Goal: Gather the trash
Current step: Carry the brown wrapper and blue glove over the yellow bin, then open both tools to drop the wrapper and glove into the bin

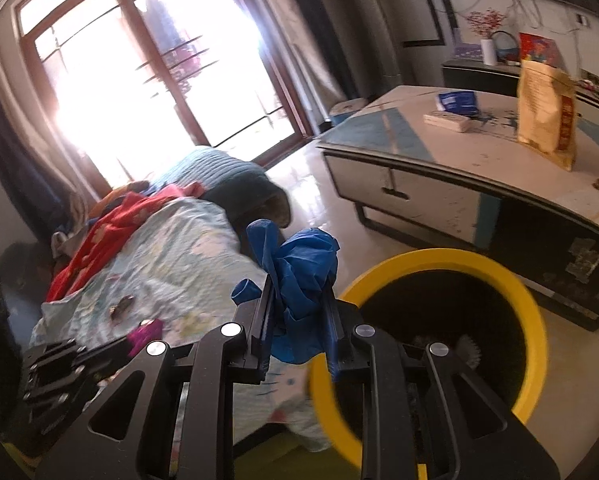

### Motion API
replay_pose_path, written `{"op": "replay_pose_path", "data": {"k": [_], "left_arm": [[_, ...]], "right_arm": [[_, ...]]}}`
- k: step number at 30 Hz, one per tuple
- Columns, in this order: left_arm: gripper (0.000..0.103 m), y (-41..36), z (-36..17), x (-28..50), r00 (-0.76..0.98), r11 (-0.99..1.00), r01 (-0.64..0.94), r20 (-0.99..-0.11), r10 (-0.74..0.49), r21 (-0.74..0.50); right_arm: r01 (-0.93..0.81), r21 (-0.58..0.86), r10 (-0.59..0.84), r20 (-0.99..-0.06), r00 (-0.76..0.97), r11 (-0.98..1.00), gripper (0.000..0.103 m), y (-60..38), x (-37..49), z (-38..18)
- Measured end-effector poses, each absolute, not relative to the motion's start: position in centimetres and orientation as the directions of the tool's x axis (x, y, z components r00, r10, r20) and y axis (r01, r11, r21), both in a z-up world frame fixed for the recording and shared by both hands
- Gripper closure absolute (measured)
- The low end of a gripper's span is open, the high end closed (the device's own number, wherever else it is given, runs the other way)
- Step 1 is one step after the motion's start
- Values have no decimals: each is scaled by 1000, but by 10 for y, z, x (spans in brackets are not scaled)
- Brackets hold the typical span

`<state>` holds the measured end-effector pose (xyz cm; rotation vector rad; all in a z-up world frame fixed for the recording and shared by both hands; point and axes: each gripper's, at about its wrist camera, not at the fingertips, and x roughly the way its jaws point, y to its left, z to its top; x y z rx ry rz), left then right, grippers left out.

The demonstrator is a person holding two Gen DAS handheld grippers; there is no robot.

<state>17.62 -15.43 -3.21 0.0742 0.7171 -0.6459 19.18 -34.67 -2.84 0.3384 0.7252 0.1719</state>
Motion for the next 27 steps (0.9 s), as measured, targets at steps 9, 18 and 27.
{"op": "replay_pose_path", "data": {"k": [9, 18, 27], "left_arm": [[103, -204, -51, 176, 502, 755, 635, -654, -565, -165], [103, -247, -86, 185, 418, 716, 671, -699, -580, -194], [102, -281, -116, 195, 343, 695, 687, -750, -566, -211]], "right_arm": [[51, 351, 204, -648, 734, 935, 81, -390, 195, -43], [105, 381, 198, -673, 713, 918, 80, -424, 198, -62], [147, 442, 233, -693, 682, 885, 72, -451, 205, -83]]}}
